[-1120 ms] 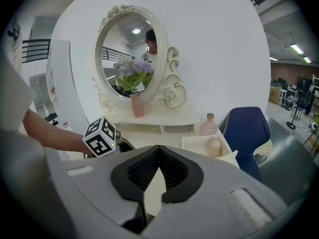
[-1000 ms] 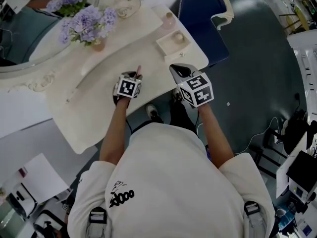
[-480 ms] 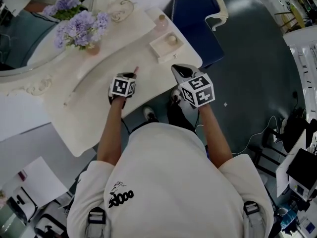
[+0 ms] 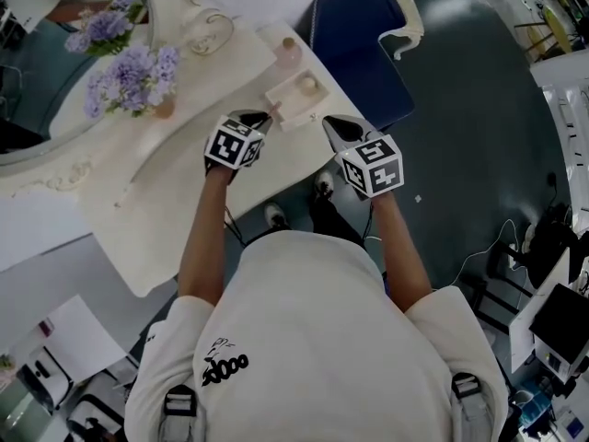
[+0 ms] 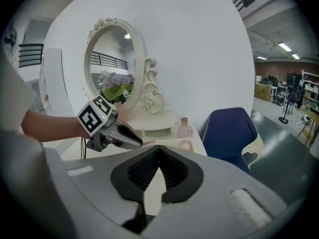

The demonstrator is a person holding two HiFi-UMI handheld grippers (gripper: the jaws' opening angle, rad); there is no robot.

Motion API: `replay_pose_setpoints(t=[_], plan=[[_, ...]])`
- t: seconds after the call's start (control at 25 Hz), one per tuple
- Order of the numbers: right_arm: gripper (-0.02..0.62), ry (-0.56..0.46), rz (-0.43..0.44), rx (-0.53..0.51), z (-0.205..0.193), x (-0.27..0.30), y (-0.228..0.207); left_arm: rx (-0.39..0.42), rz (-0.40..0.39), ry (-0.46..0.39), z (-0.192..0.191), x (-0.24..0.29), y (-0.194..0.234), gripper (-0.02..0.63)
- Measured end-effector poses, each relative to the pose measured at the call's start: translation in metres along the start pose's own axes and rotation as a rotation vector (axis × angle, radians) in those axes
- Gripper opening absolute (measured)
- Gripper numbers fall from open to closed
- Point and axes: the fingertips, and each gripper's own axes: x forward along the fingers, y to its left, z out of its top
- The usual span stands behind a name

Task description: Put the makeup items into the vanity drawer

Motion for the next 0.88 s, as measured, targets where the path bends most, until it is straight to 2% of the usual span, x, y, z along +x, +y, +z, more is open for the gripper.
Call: replay_pose_setpoints(t=[0.2, 0.32, 0.48, 0.6, 0.88], plan=[[0.003, 0.004, 0.014, 0.031, -0.001, 0.003, -0.028, 0.146, -0.053, 0.086, 0.030, 0.035, -0.010, 0.064], [0.003, 0.017, 0.019, 0.048, -0.003, 0.006, -0.049, 0.207, -0.082, 0.179, 0.036, 0.058, -0.010, 0.064], [0.003, 0.034, 0.025, 0.071, -0.008, 0.011, -0.074, 0.259, -0.173, 0.332, 0.028, 0.085, -0.020, 0.064], [0.003, 0.042, 0.034, 0.081, -0.010, 0.015, -0.085, 0.272, -0.240, 0.382, 0.029, 0.101, -0.028, 0.066], [0.003, 0.058, 0.041, 0.095, -0.013, 0.021, -0.105, 0.287, -0.276, 0.501, 0.021, 0.124, -0.031, 0.066]])
